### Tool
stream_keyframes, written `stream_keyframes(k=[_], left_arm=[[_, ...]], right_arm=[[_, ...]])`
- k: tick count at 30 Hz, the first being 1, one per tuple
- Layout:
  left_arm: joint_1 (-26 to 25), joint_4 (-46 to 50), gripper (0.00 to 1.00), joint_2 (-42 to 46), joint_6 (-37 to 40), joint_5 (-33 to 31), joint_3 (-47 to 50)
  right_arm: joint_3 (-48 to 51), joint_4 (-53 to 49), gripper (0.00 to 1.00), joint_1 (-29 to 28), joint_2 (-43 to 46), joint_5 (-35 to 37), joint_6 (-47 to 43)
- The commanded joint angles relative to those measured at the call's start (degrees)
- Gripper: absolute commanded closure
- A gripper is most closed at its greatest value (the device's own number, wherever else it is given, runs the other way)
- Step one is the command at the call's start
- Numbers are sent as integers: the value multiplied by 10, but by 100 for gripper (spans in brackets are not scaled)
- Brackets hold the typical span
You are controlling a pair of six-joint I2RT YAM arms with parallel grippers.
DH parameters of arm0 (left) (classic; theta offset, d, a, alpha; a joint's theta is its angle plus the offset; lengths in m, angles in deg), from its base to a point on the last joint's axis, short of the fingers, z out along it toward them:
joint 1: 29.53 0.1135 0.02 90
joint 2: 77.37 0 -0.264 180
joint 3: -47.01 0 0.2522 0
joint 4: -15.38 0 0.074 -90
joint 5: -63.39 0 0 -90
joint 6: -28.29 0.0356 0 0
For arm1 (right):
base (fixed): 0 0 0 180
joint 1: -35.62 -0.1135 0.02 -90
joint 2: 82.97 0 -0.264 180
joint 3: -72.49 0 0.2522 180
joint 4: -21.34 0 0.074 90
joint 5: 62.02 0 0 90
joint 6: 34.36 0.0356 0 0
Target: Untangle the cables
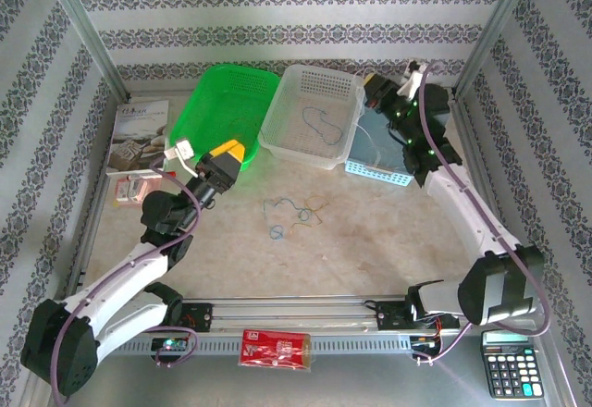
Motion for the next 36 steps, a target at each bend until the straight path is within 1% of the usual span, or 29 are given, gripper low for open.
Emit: stream_keyframes(k=[1, 4, 8, 12, 18, 22, 26, 30, 32, 35, 36], left_arm=[[5, 29, 5, 27, 15, -14, 12], [5, 56, 0, 45, 22, -16, 16], [5, 88, 0, 63, 30, -14, 17], [5, 116, 0, 72, 37, -12, 16], [6, 144, 0, 73, 47, -8, 8], [6, 145, 0, 69, 47, -9, 8], [6, 138, 0, 61, 45, -8, 10], [6, 134, 0, 52, 42, -4, 10], [6, 136, 0, 52, 40, -3, 11], [6, 155, 0, 58, 42, -4, 12], [6, 167, 0, 62, 44, -7, 11]], right_arm=[[-59, -23, 100, 26, -33, 63, -30], [-88, -31, 100, 44, -56, 89, -47], [-99, -28, 100, 66, -81, 122, -51], [-95, -19, 100, 71, -99, 149, -65], [-94, -10, 100, 83, -123, 163, -82], [-74, -5, 100, 94, -130, 169, -87], [-21, 12, 100, 97, -138, 167, -88], [22, 27, 100, 98, -166, 141, -79], [29, 25, 100, 96, -186, 127, -80], [14, -4, 99, 97, -216, 105, -91], [6, -17, 88, 97, -225, 102, -98]])
